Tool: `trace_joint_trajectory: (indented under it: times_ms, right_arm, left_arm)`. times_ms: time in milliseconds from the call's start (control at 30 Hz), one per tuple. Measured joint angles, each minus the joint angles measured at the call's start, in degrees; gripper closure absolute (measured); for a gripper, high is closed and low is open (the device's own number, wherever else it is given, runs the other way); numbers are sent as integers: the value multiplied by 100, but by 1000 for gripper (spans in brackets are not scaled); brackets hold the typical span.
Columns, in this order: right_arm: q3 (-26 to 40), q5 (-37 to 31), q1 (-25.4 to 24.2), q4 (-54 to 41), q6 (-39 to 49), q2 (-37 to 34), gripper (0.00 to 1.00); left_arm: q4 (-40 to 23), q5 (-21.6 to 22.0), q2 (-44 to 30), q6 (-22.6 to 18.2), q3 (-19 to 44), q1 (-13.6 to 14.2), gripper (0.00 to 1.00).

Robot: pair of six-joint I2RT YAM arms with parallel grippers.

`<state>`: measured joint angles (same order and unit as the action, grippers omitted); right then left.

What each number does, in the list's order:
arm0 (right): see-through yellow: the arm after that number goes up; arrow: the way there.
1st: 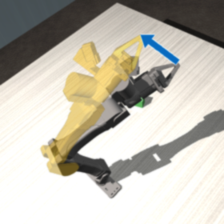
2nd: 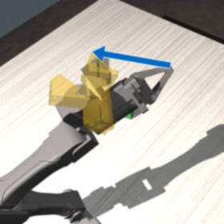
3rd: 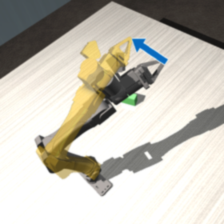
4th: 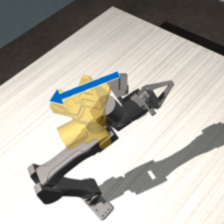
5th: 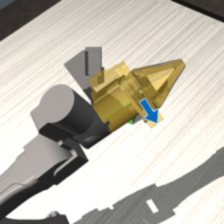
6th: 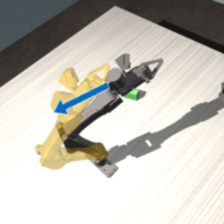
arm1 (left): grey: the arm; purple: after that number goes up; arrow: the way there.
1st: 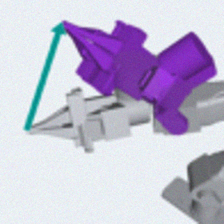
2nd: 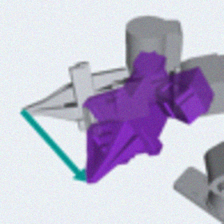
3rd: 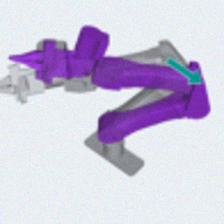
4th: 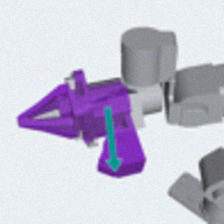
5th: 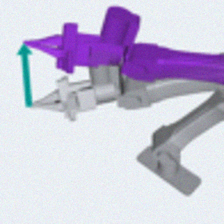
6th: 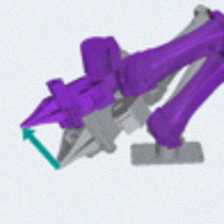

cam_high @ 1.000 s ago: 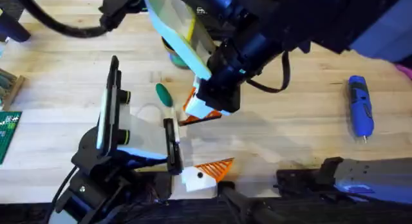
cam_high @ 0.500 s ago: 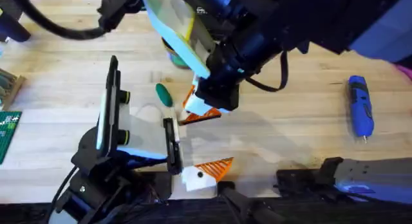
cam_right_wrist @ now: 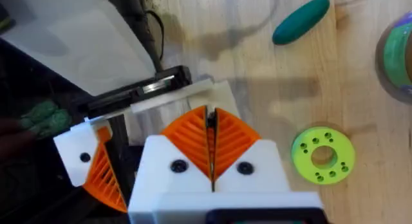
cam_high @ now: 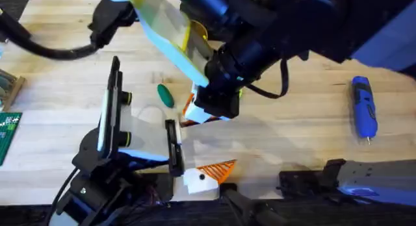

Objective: Pick up the gripper from the table and insert it into the empty holder that is missing its gripper. Then pick up a screw, insert it into the mounting hole, and use the screwdriver to tighten it. Finally, clean up the table by picking up the vegetable and placing it into the bucket.

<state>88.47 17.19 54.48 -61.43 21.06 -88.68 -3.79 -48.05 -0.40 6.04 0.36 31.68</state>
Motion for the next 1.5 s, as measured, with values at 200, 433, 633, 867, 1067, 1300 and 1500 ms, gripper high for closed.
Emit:
trace_joint_trajectory:
  times_ms: [200, 433, 633, 867, 1067, 1300, 1500]
  right_arm:
    - [0, -4, 0, -72, 0, 0, 994]
    - [0, -24, 0, -102, 0, 0, 994]
    - [0, -24, 0, -92, 0, -128, 994]
    - [0, -24, 0, -57, 0, -170, 994]
    - [0, -20, 0, -71, -10, -170, 903]
    - [0, 22, 15, -80, -24, -170, 94]
    - [0, 22, -27, -97, -22, -168, 9]
  left_arm:
    - [-2, -19, 0, 2, 0, 0, 15]
    - [-2, -19, 0, 0, 0, 0, 15]
    - [-2, -19, 0, 0, 0, 0, 16]
    - [-7, -19, -7, 63, 0, 0, 15]
    - [-7, -12, -7, 61, 0, 0, 15]
    - [-2, -15, -2, 33, 0, 0, 15]
    - [-2, -15, 0, 15, 0, 0, 15]
